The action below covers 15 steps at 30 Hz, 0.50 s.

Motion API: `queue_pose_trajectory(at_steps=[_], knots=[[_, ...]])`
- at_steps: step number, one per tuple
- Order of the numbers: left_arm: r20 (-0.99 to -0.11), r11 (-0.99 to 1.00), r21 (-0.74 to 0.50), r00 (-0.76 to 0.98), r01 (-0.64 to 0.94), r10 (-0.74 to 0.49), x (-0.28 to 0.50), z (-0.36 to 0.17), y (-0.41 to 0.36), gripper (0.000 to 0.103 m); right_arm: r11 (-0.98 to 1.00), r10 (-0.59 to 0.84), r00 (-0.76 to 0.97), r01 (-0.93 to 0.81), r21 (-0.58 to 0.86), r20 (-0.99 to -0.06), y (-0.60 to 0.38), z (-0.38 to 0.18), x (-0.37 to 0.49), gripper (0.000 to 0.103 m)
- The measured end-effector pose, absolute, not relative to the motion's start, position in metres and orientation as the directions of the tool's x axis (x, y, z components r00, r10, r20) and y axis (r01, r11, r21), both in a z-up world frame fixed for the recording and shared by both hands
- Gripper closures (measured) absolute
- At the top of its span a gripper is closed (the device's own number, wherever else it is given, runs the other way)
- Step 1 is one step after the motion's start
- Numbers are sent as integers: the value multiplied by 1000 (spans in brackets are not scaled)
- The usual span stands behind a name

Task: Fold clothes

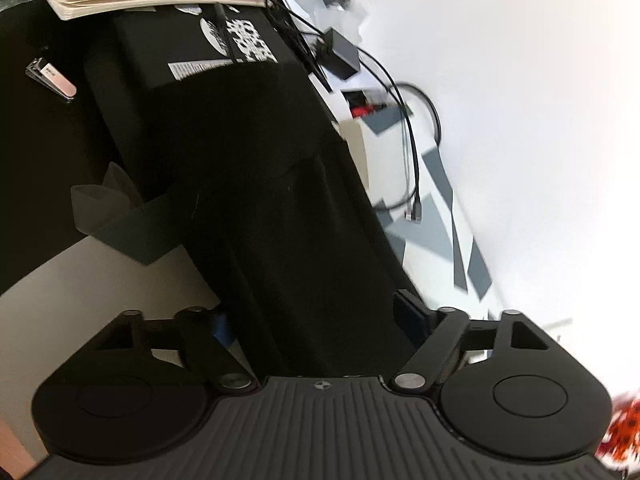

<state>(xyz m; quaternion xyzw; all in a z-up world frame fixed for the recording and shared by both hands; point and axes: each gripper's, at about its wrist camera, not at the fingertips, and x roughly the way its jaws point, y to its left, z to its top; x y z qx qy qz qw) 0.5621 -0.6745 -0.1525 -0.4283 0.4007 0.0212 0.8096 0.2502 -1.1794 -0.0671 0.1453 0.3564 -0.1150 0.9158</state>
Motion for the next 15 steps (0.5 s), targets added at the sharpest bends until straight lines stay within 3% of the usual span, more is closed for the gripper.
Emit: queue_pose_trajectory(at_steps=[1,2,3,4,8,12,15], knots=[[-664,614,-683,685,-395,-298,563,-154,-673,50,932,-118,729,316,179,-675,-1179,-65,251,41],[-660,596,-691,694,-410,-288,563,-155,-670,73,934,-128,742,313,171,-658,-1177,-63,252,41],[-654,578,-700,702,-420,-282,563,-156,-666,85,938,-129,753,304,167,-645,-1174,-60,254,38],[-639,556,-718,714,-419,-287,562,-156,-663,88,943,-119,763,287,168,-636,-1170,-58,259,36],[-602,550,-743,740,-381,-300,559,-149,-659,90,967,-65,759,209,148,-648,-1152,-60,286,26],[-628,579,-717,720,-389,-295,559,-153,-657,89,993,-118,620,77,-89,-776,-1123,-85,321,26],[-659,573,-704,687,-420,-306,557,-163,-654,76,993,-116,573,46,-110,-811,-1119,-89,339,26]])
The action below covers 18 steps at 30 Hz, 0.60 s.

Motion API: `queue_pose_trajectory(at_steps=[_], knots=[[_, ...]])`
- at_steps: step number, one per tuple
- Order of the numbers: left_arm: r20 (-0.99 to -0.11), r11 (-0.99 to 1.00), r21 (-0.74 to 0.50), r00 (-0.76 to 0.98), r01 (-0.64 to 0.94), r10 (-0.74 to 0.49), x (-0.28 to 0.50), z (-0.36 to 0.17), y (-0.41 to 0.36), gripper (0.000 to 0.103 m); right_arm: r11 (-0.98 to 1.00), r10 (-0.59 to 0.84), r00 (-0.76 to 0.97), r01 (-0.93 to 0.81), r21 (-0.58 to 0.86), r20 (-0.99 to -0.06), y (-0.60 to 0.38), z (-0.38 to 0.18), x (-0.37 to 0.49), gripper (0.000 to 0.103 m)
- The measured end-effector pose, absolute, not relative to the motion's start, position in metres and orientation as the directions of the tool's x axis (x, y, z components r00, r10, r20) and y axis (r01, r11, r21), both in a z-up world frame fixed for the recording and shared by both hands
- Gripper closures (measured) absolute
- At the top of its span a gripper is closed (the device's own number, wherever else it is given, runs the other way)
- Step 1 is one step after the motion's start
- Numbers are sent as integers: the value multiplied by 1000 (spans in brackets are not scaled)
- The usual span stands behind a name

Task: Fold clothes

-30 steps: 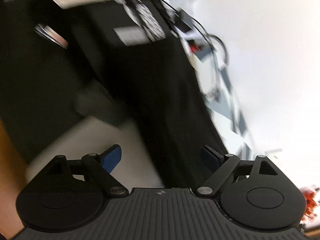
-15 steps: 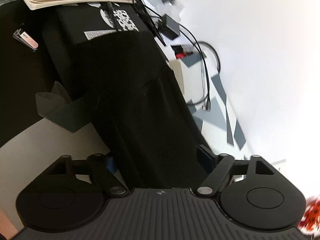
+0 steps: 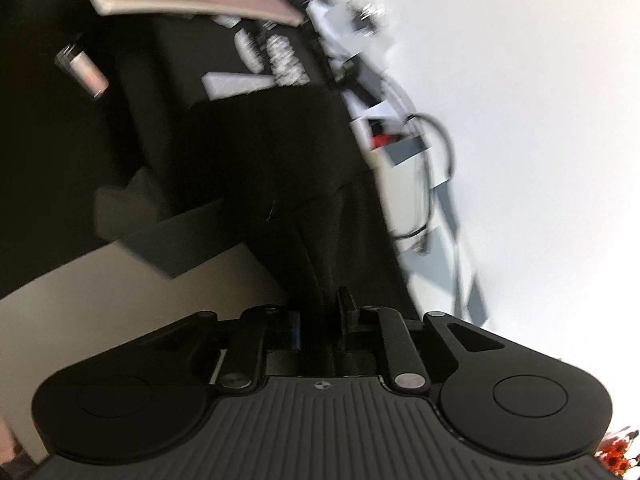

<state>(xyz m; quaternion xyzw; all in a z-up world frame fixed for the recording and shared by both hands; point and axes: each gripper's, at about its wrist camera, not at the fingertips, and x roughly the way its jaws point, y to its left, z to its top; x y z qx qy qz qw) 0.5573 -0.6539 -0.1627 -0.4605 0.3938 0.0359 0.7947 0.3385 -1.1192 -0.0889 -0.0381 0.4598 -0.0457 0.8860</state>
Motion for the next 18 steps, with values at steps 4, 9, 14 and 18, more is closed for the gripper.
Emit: queue_pose_trajectory(at_steps=[4,9,14,18], knots=[[-634,558,-727,703,-400,-321,555,-166,-652,49,998,-56,615,11,-62,-786,-1114,-68,375,26],[-621,565,-733,712,-379,-328,558,-171,-654,43,993,44,641,-112,-36,-766,-1072,-61,453,26],[-612,622,-717,711,-314,-346,562,-169,-661,31,970,20,623,-201,-135,-782,-1012,-95,536,25],[-597,633,-722,712,-277,-369,562,-171,-659,30,989,-6,628,-112,-98,-778,-1003,-106,587,7]])
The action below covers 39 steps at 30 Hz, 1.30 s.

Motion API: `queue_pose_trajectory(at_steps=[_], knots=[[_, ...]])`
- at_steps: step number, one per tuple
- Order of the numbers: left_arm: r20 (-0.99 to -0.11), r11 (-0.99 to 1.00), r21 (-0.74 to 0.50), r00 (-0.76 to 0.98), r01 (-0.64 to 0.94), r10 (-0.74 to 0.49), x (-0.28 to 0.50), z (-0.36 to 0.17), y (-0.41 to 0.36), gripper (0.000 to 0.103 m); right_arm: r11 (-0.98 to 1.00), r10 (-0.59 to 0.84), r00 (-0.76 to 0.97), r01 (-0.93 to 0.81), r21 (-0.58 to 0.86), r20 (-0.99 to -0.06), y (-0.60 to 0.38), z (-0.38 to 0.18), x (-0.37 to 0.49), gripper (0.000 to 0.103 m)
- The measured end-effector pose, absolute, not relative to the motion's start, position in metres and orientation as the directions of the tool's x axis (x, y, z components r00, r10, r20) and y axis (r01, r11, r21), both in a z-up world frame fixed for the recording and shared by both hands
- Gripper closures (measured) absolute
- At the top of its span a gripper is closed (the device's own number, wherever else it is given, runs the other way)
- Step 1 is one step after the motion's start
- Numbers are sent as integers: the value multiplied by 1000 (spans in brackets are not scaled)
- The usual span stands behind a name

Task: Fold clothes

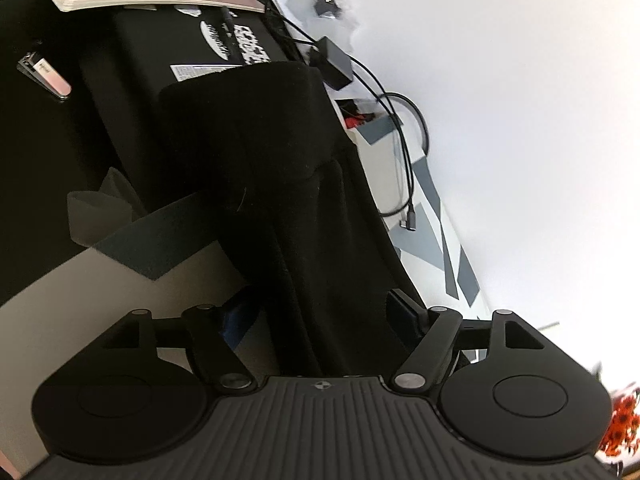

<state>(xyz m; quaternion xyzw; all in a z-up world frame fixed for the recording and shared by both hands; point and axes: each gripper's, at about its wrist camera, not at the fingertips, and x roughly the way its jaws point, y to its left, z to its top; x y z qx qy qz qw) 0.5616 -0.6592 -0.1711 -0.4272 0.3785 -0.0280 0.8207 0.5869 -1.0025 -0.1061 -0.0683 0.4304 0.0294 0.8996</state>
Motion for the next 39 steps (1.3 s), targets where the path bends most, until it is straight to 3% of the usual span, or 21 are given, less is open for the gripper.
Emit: queue_pose_trajectory(at_steps=[4,6,11,15,18,20,23,24,25,29,35,39], knots=[[-560,562,-775,727,-289,-397,560,-177,-648,30,997,34,606,-73,-14,-795,-1017,-112,602,2],[-554,544,-785,729,-297,-402,563,-178,-647,30,996,56,599,-85,6,-799,-1019,-106,596,14],[-572,573,-763,723,-297,-387,569,-175,-652,30,984,132,675,-178,13,-726,-1004,-81,582,13],[-583,595,-748,719,-293,-379,568,-172,-659,30,953,162,601,-301,-33,-783,-971,-95,602,13],[-578,590,-753,723,-292,-379,566,-171,-664,30,951,118,609,-297,-87,-784,-957,-108,611,2],[-571,576,-763,725,-294,-386,566,-172,-664,28,963,127,607,-266,-50,-784,-957,-108,622,2],[-562,557,-775,729,-299,-391,570,-173,-661,24,980,94,636,-196,-42,-766,-955,-111,635,11],[-562,554,-776,729,-301,-391,574,-174,-657,23,983,99,634,-181,-23,-767,-957,-109,636,24],[-561,553,-777,730,-301,-391,576,-173,-657,21,986,103,632,-166,-5,-768,-959,-108,636,27],[-549,542,-786,739,-297,-390,580,-172,-658,22,991,121,651,-129,48,-750,-970,-94,625,14],[-488,446,-841,784,-306,-383,575,-175,-641,25,991,123,658,-117,60,-743,-1018,-71,568,13],[-489,486,-828,784,-280,-381,589,-175,-645,24,993,72,651,-118,-7,-756,-1037,-70,523,13]])
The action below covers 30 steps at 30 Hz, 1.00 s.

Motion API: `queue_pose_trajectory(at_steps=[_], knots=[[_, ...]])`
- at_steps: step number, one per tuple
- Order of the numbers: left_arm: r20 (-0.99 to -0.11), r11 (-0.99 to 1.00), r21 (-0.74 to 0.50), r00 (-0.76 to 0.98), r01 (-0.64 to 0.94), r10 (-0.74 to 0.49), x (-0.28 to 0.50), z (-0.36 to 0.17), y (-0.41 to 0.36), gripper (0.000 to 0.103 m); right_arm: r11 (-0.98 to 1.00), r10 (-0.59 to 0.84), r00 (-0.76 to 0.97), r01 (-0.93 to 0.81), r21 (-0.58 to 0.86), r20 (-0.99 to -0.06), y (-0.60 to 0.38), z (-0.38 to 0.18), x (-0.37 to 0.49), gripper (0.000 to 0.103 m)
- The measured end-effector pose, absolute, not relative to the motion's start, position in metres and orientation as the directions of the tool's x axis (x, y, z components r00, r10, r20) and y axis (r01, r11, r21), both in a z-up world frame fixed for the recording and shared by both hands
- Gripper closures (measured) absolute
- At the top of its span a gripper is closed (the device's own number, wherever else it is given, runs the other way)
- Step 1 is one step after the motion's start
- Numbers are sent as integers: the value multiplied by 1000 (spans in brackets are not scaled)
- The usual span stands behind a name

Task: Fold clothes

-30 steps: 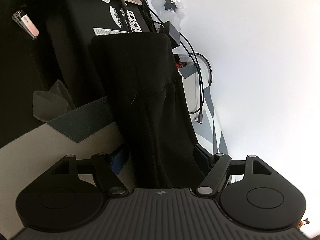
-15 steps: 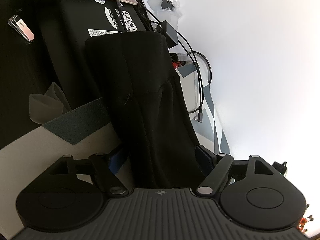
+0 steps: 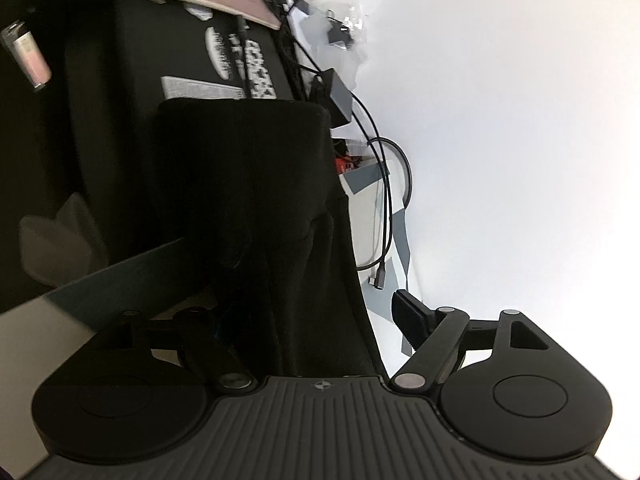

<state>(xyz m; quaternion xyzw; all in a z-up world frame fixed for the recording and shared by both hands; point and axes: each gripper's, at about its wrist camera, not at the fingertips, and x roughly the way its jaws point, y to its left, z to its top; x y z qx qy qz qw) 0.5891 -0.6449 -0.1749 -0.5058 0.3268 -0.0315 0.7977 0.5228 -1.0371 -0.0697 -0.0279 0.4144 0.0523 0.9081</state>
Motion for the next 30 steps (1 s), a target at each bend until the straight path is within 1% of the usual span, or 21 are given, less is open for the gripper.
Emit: queue_pose_trajectory(at_steps=[1,2,3,4,5,8,9,12,16,20,23,25,26,27,30], knots=[[-491,502,-821,784,-272,-380,592,-174,-647,24,994,56,650,-109,-21,-758,-1042,-70,512,13],[-492,510,-818,785,-268,-377,594,-174,-648,32,995,43,649,-93,-23,-760,-1047,-69,503,13],[-502,517,-810,783,-277,-367,594,-173,-648,49,997,30,646,-72,-22,-762,-1054,-68,495,12],[-529,532,-791,773,-301,-349,598,-173,-646,94,999,13,643,-44,-21,-766,-1061,-67,487,12],[-559,549,-769,761,-327,-329,604,-173,-642,91,1000,-10,640,-14,-24,-769,-1067,-66,479,12],[-552,563,-766,766,-311,-328,603,-161,-642,92,999,-48,637,41,-29,-770,-1079,-61,453,12],[-546,588,-755,773,-288,-323,603,-152,-645,92,998,-59,636,56,-31,-770,-1082,-59,445,10],[-504,628,-747,803,-219,-319,598,-124,-649,92,994,-92,635,100,-37,-767,-1087,-60,424,7],[-447,647,-746,837,-154,-315,601,-95,-645,92,989,-71,597,148,23,-799,-1085,-77,412,7],[-417,667,-733,864,-136,-281,602,-76,-628,92,994,-41,581,102,23,-813,-1053,-97,418,8],[-413,682,-713,884,-164,-219,600,-64,-610,92,999,14,589,27,37,-808,-1022,-104,428,7],[-420,714,-675,892,-184,-167,593,-54,-602,92,999,51,595,-27,43,-802,-1005,-102,434,9],[-429,746,-638,893,-191,-139,589,-49,-602,92,998,59,601,-39,45,-797,-1003,-98,433,11],[-435,779,-599,892,-184,-124,587,-47,-605,92,998,59,616,-40,44,-786,-1002,-92,431,11],[-443,881,-460,888,-109,-122,575,-36,-630,92,998,13,661,32,46,-750,-1027,-77,416,10]])
